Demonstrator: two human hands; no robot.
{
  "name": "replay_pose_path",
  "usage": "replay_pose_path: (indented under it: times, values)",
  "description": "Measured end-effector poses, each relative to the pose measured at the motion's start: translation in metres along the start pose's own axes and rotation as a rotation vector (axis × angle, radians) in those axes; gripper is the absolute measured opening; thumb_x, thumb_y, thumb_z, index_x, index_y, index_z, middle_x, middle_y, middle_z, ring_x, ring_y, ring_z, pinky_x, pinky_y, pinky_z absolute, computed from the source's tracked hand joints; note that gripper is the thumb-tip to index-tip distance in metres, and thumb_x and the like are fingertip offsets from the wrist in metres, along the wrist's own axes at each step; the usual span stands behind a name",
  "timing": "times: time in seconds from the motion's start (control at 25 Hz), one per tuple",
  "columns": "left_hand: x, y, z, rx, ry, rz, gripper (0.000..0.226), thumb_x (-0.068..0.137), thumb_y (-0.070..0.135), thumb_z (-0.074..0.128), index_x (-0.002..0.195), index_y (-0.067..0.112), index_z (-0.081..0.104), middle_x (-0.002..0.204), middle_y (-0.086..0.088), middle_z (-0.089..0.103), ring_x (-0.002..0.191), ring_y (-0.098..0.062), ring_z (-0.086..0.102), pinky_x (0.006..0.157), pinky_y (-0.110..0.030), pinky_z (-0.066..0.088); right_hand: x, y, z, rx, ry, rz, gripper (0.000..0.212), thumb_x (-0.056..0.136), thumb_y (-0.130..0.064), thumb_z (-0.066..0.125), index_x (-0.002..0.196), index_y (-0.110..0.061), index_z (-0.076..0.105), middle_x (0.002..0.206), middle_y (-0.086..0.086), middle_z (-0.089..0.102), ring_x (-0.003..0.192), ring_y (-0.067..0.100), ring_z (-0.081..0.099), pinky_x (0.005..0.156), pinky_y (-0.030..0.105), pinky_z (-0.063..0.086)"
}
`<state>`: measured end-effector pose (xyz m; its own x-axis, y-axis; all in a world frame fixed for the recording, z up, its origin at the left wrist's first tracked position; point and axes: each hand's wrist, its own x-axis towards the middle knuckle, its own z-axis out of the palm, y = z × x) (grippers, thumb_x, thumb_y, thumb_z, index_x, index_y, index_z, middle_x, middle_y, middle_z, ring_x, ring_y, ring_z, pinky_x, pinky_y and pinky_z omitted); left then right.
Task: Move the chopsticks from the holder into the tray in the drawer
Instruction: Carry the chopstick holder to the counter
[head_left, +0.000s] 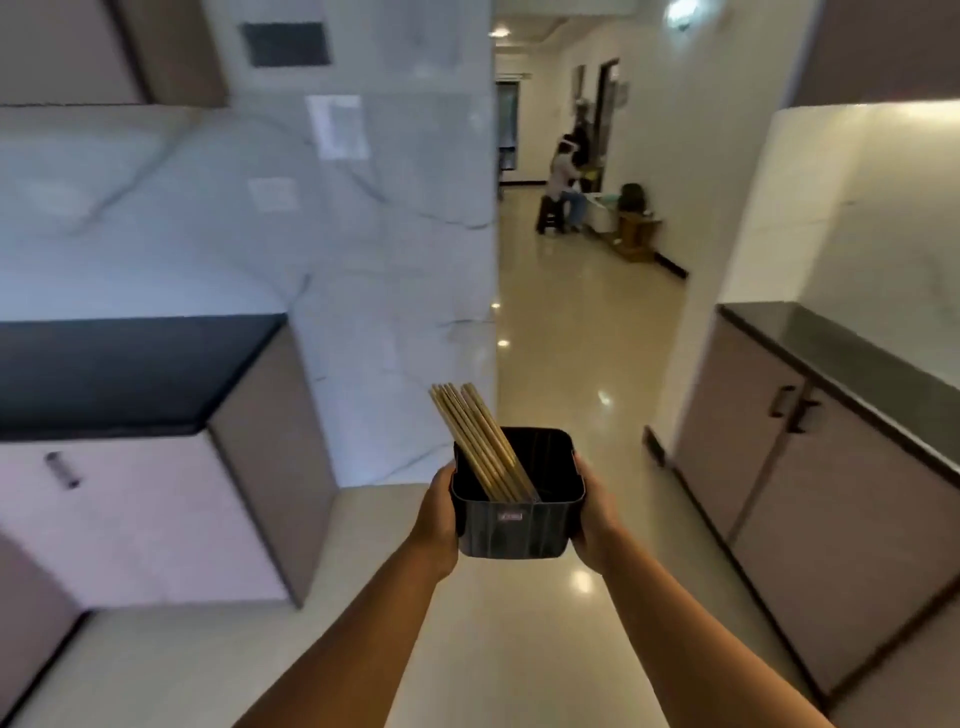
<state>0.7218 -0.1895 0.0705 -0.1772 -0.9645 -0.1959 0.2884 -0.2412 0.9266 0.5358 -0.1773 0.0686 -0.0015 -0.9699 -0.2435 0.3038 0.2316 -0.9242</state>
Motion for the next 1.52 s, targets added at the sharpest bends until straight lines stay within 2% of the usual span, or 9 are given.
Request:
replay_pose_path:
  times: [0.12,0.28,0.36,0.64,0.76,0.84,1.16,1.32,1.52]
  values:
    - [-0.048,0.035,-0.115,-0.017,0.168,0.111,0.050,0.100,0.044,0.033,0.097,0.022,0.078,0.101,-0.005,0.076,0.088,-0.016,0.073,0.063,-0.024,0.056,0.019,0.037,0.125,-0.059,-0.172,0.054,0.055,0.098,-0.057,0.033,0.112,-0.021,0.071,0.111,0.008,0.074,0.104,0.028,0.069,0.089,0.044,0.052]
    - [-0.118,0.066,-0.245,-0.049,0.482,0.221,0.046,0.100,0.044,0.034,0.115,0.018,0.067,0.110,-0.006,0.073,0.098,-0.021,0.070,0.069,-0.028,0.056,0.021,0.081,0.282,-0.095,-0.477,0.122,0.057,0.097,-0.058,0.029,0.112,-0.021,0.069,0.112,0.007,0.074,0.102,0.024,0.070,0.094,0.043,0.050]
    - [-0.157,0.077,-0.309,-0.050,0.639,0.275,0.046,0.099,0.044,0.031,0.110,0.019,0.068,0.107,-0.004,0.074,0.094,-0.019,0.071,0.067,-0.026,0.056,0.019,0.109,0.362,-0.086,-0.615,0.204,0.056,0.096,-0.057,0.033,0.117,-0.017,0.067,0.115,0.009,0.073,0.107,0.027,0.068,0.096,0.044,0.050]
    - [-0.268,0.100,-0.479,-0.155,1.146,0.370,0.045,0.099,0.044,0.031,0.109,0.018,0.066,0.103,-0.005,0.075,0.097,-0.020,0.069,0.082,-0.035,0.050,-0.010,0.190,0.602,-0.192,-0.956,0.459,0.053,0.092,-0.058,0.044,0.122,-0.019,0.064,0.113,0.008,0.072,0.105,0.028,0.066,0.085,0.040,0.053]
    - [-0.311,0.118,-0.525,-0.221,1.342,0.412,0.040,0.099,0.042,0.033,0.108,0.019,0.065,0.108,-0.006,0.071,0.104,-0.019,0.063,0.084,-0.032,0.047,-0.033,0.218,0.681,-0.274,-1.077,0.488,0.057,0.091,-0.059,0.045,0.132,-0.020,0.057,0.126,0.009,0.065,0.117,0.028,0.059,0.104,0.047,0.044]
    - [-0.343,0.121,-0.547,-0.260,1.412,0.457,0.041,0.099,0.042,0.032,0.113,0.019,0.063,0.112,-0.007,0.069,0.107,-0.021,0.063,0.088,-0.035,0.048,-0.054,0.234,0.723,-0.299,-1.186,0.520,0.058,0.092,-0.060,0.043,0.134,-0.021,0.055,0.130,0.009,0.062,0.121,0.029,0.056,0.108,0.050,0.040]
    - [-0.477,0.126,-0.624,-0.327,1.669,0.532,0.041,0.099,0.042,0.033,0.106,0.018,0.066,0.093,-0.002,0.076,0.096,-0.019,0.068,0.076,-0.032,0.049,-0.166,0.313,0.863,-0.413,-1.478,0.600,0.061,0.090,-0.067,0.039,0.131,-0.026,0.057,0.130,0.008,0.063,0.118,0.028,0.058,0.107,0.050,0.042]
    - [-0.554,0.120,-0.691,-0.268,1.798,0.462,0.038,0.099,0.040,0.033,0.109,0.017,0.062,0.106,-0.009,0.068,0.101,-0.022,0.061,0.079,-0.033,0.046,-0.228,0.370,0.936,-0.426,-1.533,0.645,0.067,0.086,-0.068,0.044,0.137,-0.025,0.051,0.136,0.010,0.057,0.125,0.031,0.052,0.111,0.053,0.036]
    - [-0.647,0.128,-0.780,-0.222,1.828,0.352,0.035,0.099,0.040,0.034,0.108,0.021,0.062,0.100,-0.004,0.067,0.093,-0.016,0.060,0.072,-0.029,0.044,-0.302,0.431,1.022,-0.398,-1.483,0.711,0.068,0.093,-0.062,0.039,0.146,-0.020,0.040,0.149,0.012,0.045,0.138,0.031,0.040,0.118,0.051,0.027]
